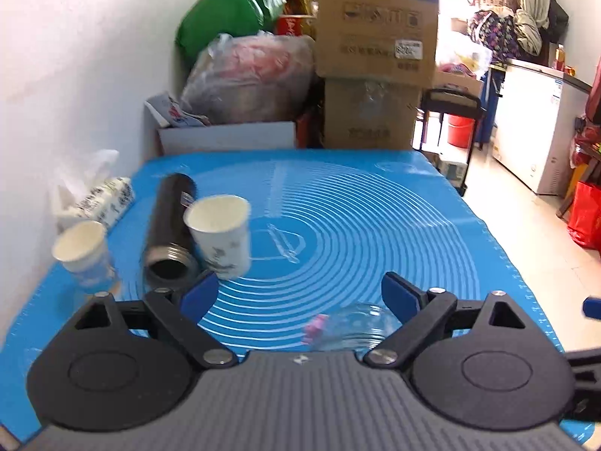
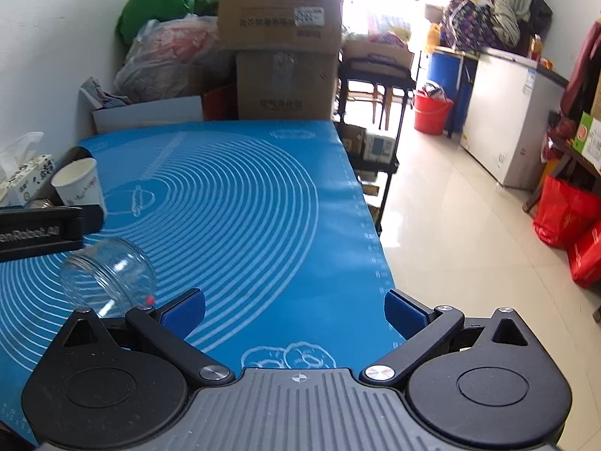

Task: Flip cup upside down
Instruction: 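Grasp the glass jar with the right tool while the left tool releases it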

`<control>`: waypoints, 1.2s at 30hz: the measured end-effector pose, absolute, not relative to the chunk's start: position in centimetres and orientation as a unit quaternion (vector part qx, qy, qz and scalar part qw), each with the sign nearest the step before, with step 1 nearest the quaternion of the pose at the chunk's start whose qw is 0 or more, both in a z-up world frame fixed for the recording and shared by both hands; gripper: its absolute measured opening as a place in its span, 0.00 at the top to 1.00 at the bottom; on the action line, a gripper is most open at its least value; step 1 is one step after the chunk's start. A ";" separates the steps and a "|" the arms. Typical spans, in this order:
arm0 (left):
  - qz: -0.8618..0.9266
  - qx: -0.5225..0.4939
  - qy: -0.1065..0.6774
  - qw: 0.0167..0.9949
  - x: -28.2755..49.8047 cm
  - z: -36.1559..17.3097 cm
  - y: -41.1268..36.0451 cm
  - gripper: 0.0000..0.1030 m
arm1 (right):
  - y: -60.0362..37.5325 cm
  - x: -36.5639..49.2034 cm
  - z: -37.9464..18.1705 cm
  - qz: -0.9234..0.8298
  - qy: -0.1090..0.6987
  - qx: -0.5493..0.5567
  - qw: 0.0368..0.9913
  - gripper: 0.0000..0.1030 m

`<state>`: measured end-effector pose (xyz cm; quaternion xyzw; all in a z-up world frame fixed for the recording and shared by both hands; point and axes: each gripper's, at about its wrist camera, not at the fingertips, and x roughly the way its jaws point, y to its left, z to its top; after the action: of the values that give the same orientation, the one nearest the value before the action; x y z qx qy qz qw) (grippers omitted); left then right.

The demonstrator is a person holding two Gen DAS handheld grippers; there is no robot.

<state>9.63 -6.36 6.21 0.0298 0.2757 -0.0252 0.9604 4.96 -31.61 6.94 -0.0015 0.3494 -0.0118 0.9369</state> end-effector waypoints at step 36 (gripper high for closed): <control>0.021 0.017 0.318 0.948 8.2 0.6 6.0 0.09 | -22.8 19.9 5.9 0.140 0.636 0.085 0.754 0.05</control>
<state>8.23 5.95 0.60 0.0172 0.3177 0.0212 0.9478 19.90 -22.80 5.86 0.0848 0.6364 0.1401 0.7538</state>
